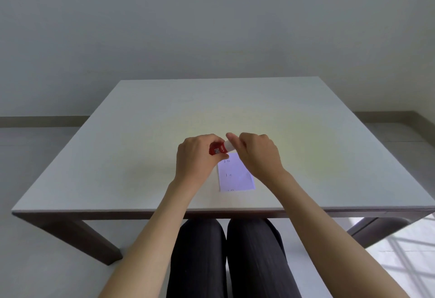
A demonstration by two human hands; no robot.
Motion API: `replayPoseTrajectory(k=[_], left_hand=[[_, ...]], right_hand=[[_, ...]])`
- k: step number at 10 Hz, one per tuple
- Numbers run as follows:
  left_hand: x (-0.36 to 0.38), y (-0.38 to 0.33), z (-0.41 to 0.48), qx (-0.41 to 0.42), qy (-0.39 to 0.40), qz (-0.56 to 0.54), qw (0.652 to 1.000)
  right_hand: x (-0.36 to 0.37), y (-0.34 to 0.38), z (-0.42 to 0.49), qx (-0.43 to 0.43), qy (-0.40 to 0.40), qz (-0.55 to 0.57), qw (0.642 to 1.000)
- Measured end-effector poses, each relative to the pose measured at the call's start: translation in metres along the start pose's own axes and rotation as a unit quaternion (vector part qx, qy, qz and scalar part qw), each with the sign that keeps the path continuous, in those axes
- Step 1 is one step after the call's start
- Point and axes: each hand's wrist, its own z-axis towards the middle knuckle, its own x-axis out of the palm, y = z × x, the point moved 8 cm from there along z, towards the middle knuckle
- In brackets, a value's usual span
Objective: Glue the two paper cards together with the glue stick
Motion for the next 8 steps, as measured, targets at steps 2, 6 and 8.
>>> replayPoseTrajectory(k=[2, 6, 8], left_hand=[[-0.004, 0.045, 0.016, -0.115, -0.079, -0.087, 0.986], [0.019, 0.087, 0.028, -0.16, -0.115, -0.089, 0.976], [0.036, 0.099, 0.019, -0.198, -0.04, -0.054, 0.978]], right_hand=[[-0.006, -0.013, -0.01, 0.022, -0.032, 0.073, 0.997], [-0.003, -0.014, -0.025, -0.042, 0.002, 0.008, 0.999], [0.009, -0.016, -0.03, -0.047, 0.001, 0.001, 0.999]])
